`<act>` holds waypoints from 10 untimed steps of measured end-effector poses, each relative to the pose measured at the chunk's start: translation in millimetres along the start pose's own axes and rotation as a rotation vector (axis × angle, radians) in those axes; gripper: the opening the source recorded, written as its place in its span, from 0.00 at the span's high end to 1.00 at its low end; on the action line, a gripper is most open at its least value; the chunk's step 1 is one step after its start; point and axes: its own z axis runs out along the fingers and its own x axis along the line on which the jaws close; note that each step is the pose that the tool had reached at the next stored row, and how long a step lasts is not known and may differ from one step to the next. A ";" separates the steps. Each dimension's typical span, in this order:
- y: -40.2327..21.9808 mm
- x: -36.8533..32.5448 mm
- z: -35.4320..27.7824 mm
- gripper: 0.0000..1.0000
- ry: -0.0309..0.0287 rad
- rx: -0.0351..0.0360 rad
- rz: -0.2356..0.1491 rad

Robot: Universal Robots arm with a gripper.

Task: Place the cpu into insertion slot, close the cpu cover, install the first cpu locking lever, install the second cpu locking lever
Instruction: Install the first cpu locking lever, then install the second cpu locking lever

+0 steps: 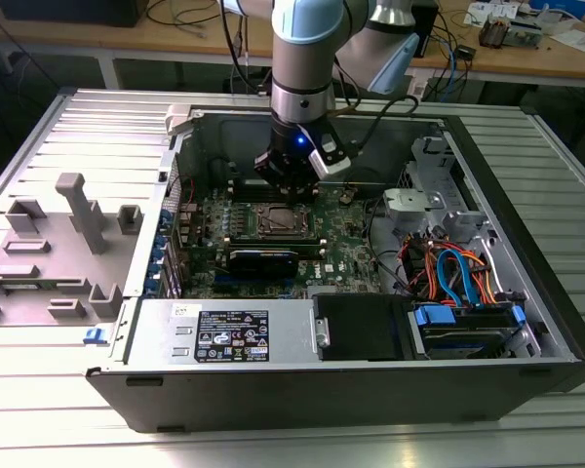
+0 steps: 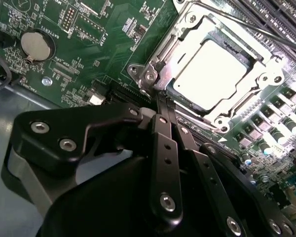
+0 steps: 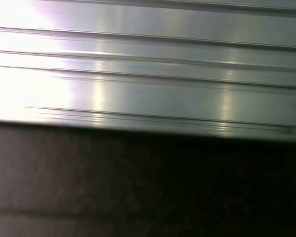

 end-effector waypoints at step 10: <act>-0.5 0.0 0.0 0.89 0.0001 0.0012 0.000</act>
